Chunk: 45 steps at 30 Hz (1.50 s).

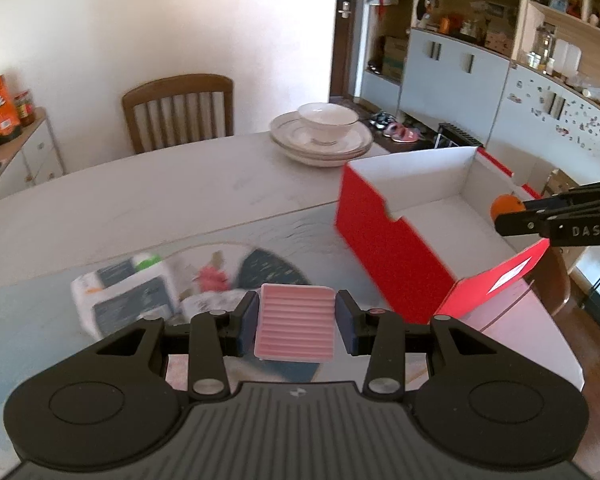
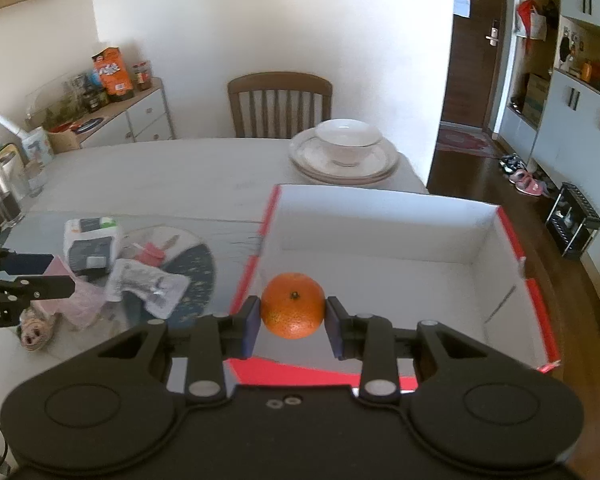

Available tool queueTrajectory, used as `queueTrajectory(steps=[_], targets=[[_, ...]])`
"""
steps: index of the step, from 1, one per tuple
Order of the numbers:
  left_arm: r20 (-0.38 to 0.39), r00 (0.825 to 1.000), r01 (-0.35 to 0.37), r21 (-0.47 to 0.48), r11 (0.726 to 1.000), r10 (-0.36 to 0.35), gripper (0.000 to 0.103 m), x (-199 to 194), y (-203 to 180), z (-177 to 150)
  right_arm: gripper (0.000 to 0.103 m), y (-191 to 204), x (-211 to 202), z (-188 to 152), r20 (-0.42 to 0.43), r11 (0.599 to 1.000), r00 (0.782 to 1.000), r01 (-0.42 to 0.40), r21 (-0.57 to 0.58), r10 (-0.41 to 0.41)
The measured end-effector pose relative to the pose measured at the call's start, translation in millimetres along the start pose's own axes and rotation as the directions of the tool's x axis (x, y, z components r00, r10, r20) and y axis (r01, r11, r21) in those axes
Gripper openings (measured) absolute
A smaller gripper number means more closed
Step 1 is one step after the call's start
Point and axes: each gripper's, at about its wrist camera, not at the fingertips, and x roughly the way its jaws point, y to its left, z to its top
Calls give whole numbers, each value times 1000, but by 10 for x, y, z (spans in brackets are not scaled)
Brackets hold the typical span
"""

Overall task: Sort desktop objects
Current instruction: 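Carry the pink sponge and orange with both tools over the red box, then lower both tools into the box and open them, releasing sponge and orange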

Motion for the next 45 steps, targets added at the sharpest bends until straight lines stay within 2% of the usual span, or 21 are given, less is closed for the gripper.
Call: queueTrajectory(steps=[12, 24, 30, 37, 45], targets=[[15, 997, 68, 107, 992, -70, 40, 376, -628, 549, 33, -631, 149, 19, -16, 999, 999, 39, 16, -38], [-39, 988, 156, 239, 958, -151, 40, 951, -1311, 901, 33, -1018, 340, -78, -63, 997, 995, 72, 16, -71], [-102, 982, 183, 296, 938, -159, 40, 1340, -1566, 1023, 33, -1097, 502, -93, -96, 998, 994, 57, 2, -57], [-220, 963, 215, 275, 937, -156, 40, 1819, -1672, 1052, 33, -1216, 719, -60, -166, 1000, 986, 26, 10, -24], [-309, 942, 224, 288, 931, -131, 40, 2244, -1696, 1023, 33, -1273, 1008, -20, -245, 1000, 969, 5, -13, -8]])
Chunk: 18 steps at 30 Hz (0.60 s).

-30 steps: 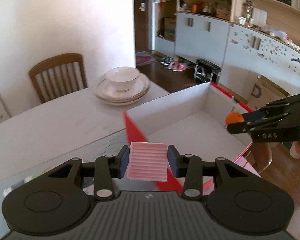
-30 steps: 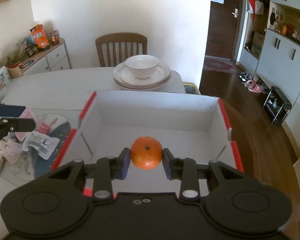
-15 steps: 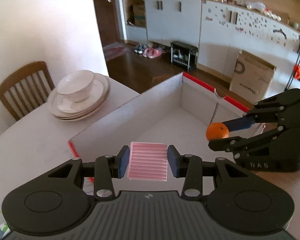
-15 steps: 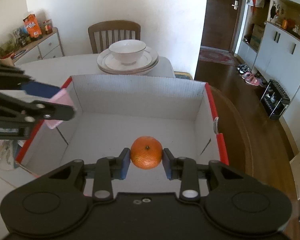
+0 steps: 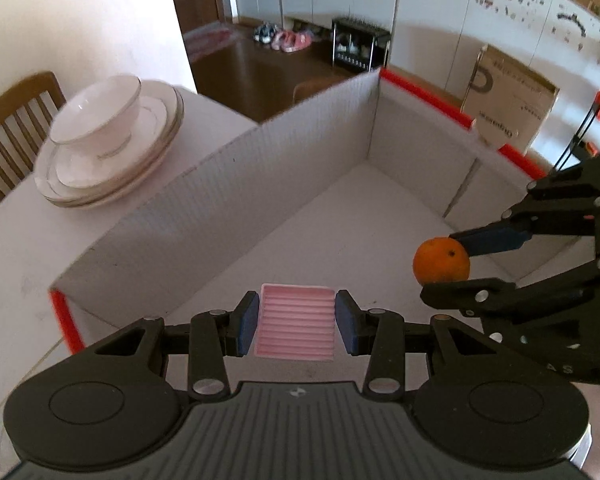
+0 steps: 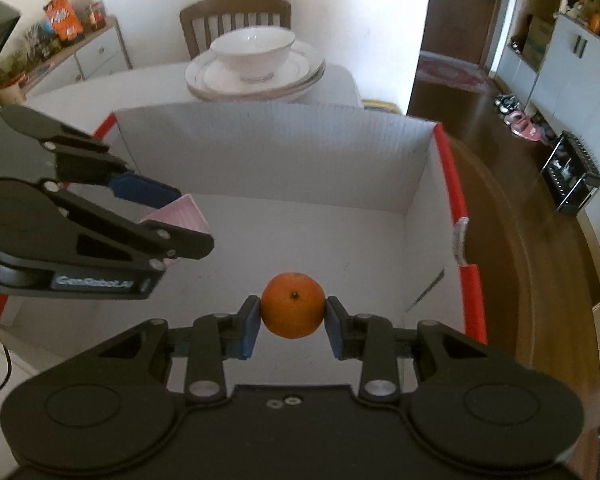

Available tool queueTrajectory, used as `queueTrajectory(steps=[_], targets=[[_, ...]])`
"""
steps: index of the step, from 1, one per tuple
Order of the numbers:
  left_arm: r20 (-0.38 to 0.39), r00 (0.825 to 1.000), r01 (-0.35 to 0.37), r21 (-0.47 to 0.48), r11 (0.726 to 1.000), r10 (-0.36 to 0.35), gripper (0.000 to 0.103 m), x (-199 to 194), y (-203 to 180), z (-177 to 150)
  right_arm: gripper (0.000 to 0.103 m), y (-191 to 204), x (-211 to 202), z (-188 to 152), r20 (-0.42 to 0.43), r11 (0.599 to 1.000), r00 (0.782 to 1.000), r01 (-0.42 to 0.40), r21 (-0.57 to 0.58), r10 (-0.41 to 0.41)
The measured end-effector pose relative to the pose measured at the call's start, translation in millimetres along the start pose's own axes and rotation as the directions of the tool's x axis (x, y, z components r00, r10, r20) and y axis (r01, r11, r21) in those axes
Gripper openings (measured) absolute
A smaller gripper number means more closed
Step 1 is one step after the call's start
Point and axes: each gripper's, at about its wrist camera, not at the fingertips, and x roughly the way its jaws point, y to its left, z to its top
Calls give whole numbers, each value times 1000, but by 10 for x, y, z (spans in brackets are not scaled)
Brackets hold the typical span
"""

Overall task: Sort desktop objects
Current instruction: 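Lower both tools into the box and open them, releasing sponge and orange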

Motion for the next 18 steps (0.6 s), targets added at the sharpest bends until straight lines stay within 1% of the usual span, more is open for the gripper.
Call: queueTrajectory(steps=[3, 6, 12, 18], targets=[[-44, 999, 1, -4, 1000, -1, 40, 135, 30, 17, 33, 16, 79, 29, -24, 1000, 1000, -1, -30, 0], [-88, 996, 17, -20, 1000, -19, 40, 233, 54, 22, 33, 61, 128, 51, -44, 998, 999, -3, -65, 0], [-170, 984, 45, -32, 998, -50, 40, 386, 101, 37, 33, 134, 231, 78, -104, 994, 995, -20, -109, 9], [-213, 974, 72, -41, 997, -79, 40, 449, 153, 12, 33, 164, 327, 67, -149, 992, 989, -26, -128, 6]])
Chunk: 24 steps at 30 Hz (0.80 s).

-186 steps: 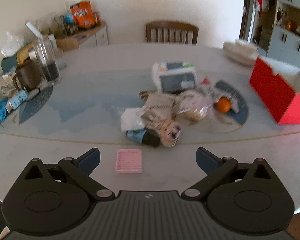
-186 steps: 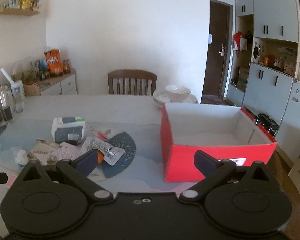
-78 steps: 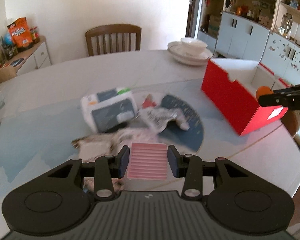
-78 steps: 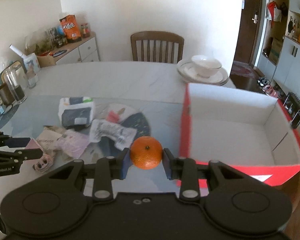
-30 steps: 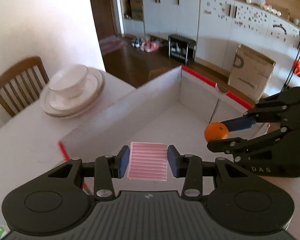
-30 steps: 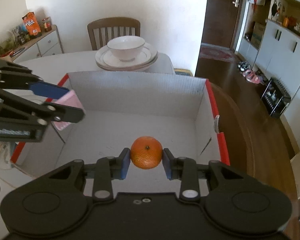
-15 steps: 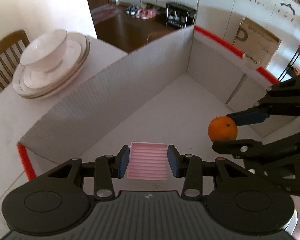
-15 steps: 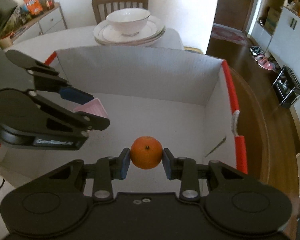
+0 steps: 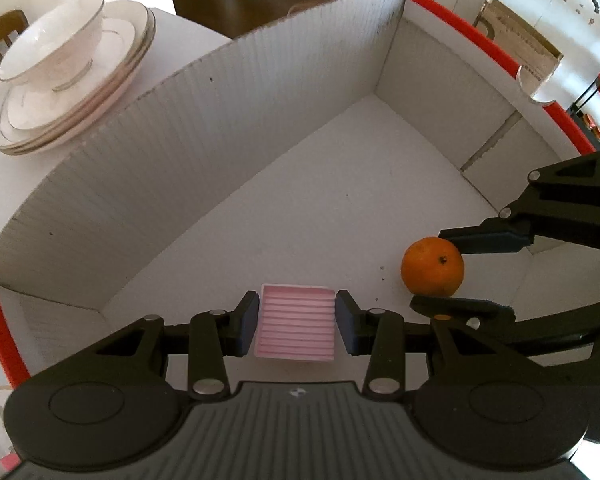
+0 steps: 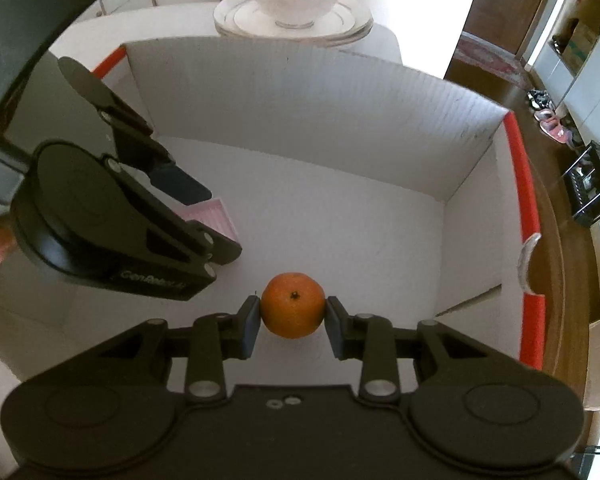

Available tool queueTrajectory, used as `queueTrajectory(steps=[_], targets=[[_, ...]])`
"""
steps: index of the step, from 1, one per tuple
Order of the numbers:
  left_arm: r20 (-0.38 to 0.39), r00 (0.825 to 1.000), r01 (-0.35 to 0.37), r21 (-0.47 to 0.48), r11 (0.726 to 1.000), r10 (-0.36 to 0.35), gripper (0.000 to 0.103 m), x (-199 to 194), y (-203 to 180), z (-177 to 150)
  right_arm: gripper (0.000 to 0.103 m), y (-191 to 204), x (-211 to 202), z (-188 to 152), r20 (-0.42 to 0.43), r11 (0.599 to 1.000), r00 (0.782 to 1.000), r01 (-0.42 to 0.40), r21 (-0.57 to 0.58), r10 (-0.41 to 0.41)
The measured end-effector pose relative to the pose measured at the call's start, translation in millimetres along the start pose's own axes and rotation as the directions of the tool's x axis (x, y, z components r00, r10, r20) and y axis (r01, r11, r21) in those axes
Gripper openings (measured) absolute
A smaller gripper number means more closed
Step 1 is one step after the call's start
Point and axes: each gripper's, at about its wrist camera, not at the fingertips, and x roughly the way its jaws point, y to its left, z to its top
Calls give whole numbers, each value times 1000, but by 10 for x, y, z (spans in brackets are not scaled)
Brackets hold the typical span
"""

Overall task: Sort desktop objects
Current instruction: 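Lower both tools into the box and open them, releasing sponge and orange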

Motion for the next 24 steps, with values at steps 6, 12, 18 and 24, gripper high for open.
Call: queueTrajectory(steps=[6, 12, 18, 24], targets=[[-28, 1000, 5, 3, 1000, -5, 40, 38, -1, 53, 33, 8, 59, 35, -26, 1000, 1000, 1, -10, -1], [-32, 999, 1, 11, 1000, -1, 40, 21, 13, 64, 36, 1, 62, 77, -30, 1000, 1000, 7, -22, -7], [6, 1000, 17, -30, 999, -17, 42, -114, 143, 11, 45, 5, -2, 38, -22, 1000, 1000, -2, -27, 2], [35, 999, 21, -43, 999, -20, 47, -320, 211, -88, 58, -58, -164, 45, 36, 1000, 999, -30, 0, 30]])
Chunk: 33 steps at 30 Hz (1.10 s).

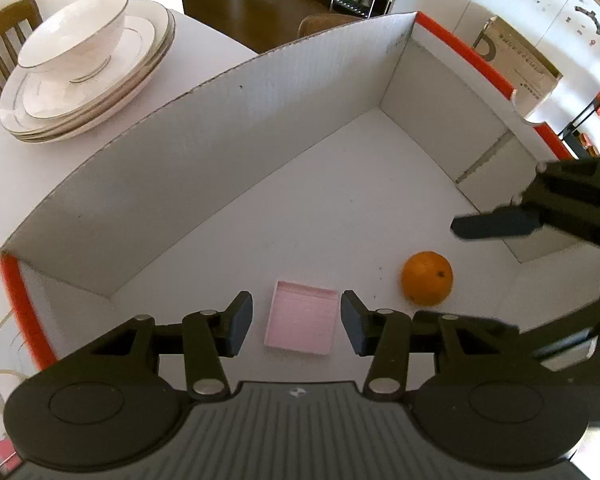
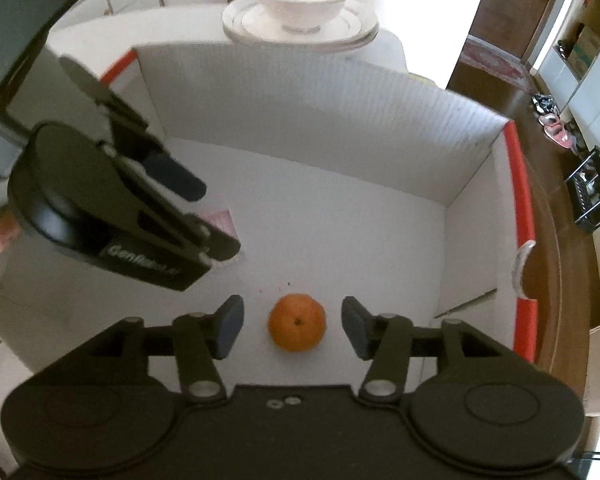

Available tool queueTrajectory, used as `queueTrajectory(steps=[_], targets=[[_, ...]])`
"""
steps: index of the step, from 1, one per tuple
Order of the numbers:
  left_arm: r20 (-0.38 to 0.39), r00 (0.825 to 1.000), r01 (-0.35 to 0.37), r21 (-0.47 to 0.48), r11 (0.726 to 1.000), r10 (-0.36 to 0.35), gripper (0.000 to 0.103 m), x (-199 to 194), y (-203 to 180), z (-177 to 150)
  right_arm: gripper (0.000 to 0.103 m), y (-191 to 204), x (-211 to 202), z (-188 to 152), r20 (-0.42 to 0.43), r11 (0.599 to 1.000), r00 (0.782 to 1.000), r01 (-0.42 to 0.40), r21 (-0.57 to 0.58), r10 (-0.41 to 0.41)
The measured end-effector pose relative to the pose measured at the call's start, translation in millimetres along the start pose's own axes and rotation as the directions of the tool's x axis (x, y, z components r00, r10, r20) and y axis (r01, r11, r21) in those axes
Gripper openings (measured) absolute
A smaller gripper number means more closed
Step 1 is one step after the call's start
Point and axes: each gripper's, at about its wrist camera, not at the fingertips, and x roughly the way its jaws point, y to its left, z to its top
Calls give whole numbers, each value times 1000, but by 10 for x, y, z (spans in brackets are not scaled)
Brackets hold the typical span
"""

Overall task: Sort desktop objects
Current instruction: 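Lower both tools into the box and open them, releasing sponge and orange, then lift both tools out of the box and move back over the table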

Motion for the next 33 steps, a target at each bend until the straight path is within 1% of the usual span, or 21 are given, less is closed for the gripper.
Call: queueTrajectory(steps=[4, 8, 9, 12, 15, 19, 21, 22, 24, 26, 29, 31, 33], targets=[[57, 998, -21, -3, 1000, 21, 47, -165, -22, -83, 62, -26, -136, -42, 39, 1000, 999, 0, 7, 0], [116, 992, -42, 8, 999, 41, 47, -342, -120, -164, 63, -16, -273, -90, 78, 1000, 997, -6, 6, 6], [126, 991, -41, 9, 999, 40, 47, -390, -137, -183, 65, -8, -311, -99, 89, 1000, 996, -5, 0, 5], [162, 986, -34, 9, 999, 32, 47, -553, -158, -271, 73, 56, -424, -137, 125, 1000, 992, 11, -26, -8], [196, 980, -34, -1, 999, 33, 47, -702, -177, -353, 74, 121, -500, -178, 145, 999, 989, 14, -50, -6], [240, 970, -31, -13, 999, 33, 48, -797, -214, -474, 81, 240, -619, -220, 177, 997, 984, 25, -74, -12], [260, 965, -24, -22, 999, 29, 57, -884, -210, -543, 88, 264, -660, -242, 196, 997, 981, 28, -69, -14], [273, 962, -19, -30, 999, 26, 58, -923, -206, -579, 90, 269, -689, -258, 204, 998, 979, 23, -62, -10], [294, 956, -9, -36, 999, 19, 62, -980, -199, -641, 90, 279, -715, -272, 211, 999, 978, 10, -49, 1], [317, 948, -17, -39, 999, 29, 66, -1051, -202, -710, 91, 298, -732, -288, 221, 999, 975, 0, -34, 7], [342, 939, -25, -45, 999, 39, 67, -1141, -198, -826, 95, 322, -772, -315, 248, 1000, 969, -11, -1, 10], [358, 933, -20, -54, 998, 38, 67, -1192, -187, -905, 99, 332, -826, -355, 269, 999, 963, -29, 25, 21], [368, 929, -13, -62, 998, 35, 67, -1237, -169, -974, 101, 363, -855, -367, 287, 999, 958, -36, 40, 23]])
